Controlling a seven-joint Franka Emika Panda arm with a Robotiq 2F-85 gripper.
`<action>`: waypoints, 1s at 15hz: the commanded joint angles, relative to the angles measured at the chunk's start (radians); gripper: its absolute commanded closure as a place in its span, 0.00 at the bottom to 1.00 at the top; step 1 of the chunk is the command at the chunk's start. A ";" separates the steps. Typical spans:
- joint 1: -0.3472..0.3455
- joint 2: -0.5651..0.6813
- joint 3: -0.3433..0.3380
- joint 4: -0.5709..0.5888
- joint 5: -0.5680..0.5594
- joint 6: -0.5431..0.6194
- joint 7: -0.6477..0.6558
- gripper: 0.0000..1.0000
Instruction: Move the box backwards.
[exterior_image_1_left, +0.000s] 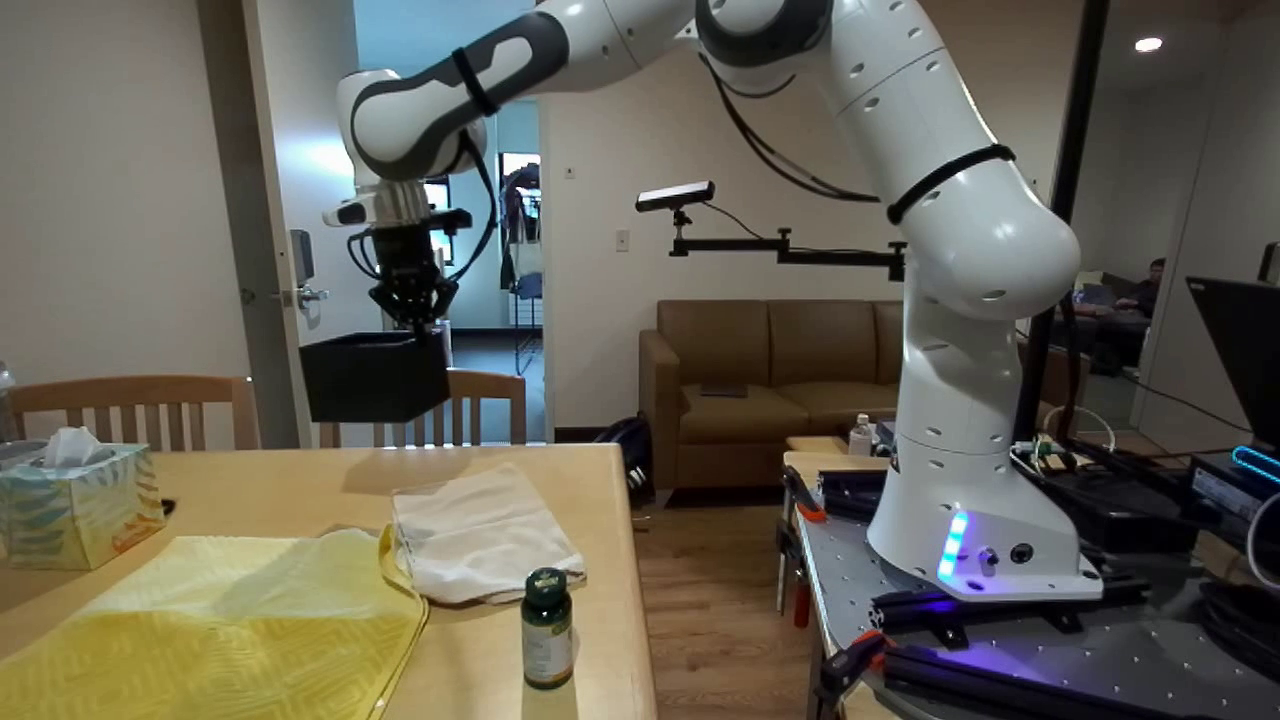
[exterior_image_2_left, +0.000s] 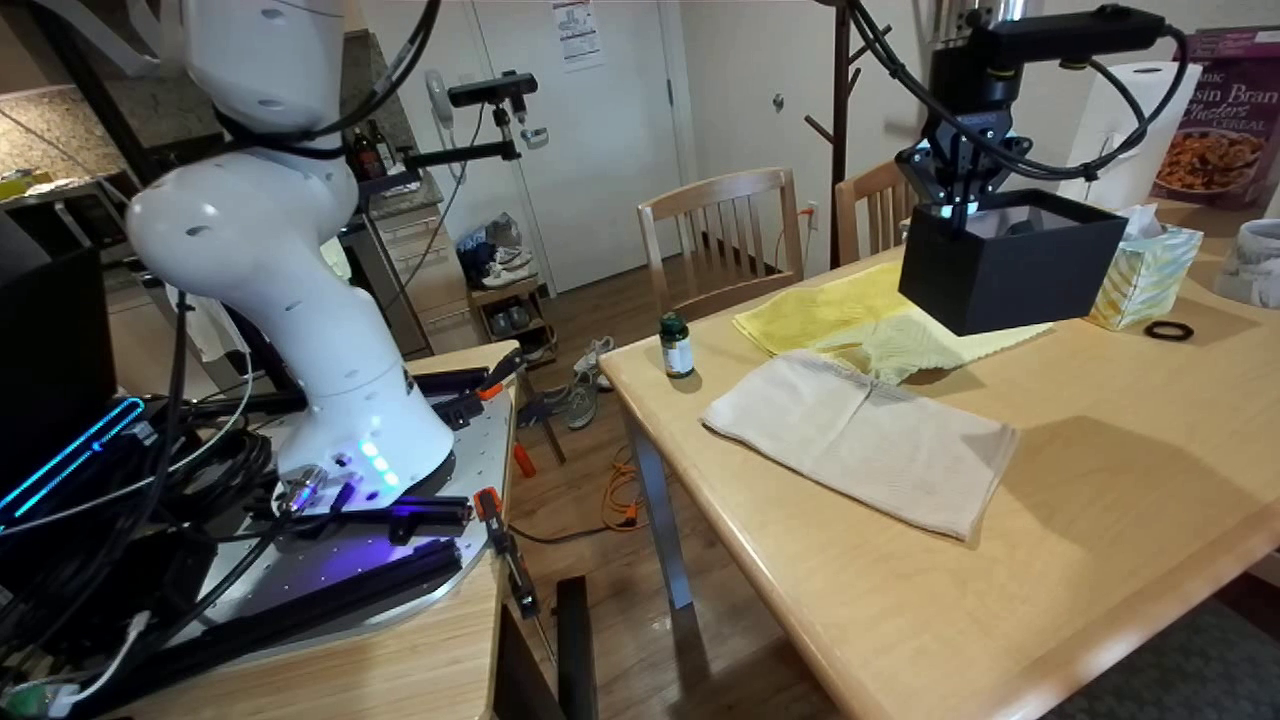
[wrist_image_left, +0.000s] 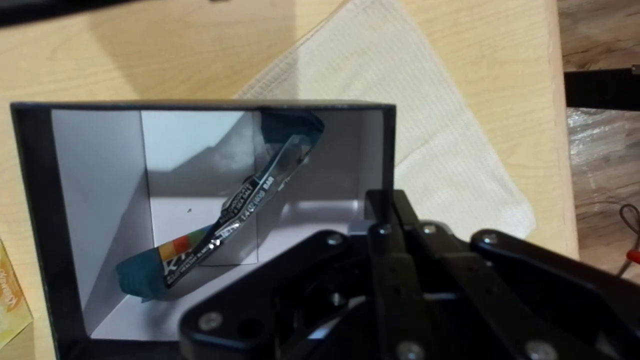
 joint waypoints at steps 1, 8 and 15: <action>-0.001 0.002 0.001 0.006 0.005 -0.009 0.004 0.97; -0.001 0.009 0.001 0.015 0.012 -0.012 0.008 0.97; -0.008 0.084 0.042 0.062 0.088 0.059 0.000 0.99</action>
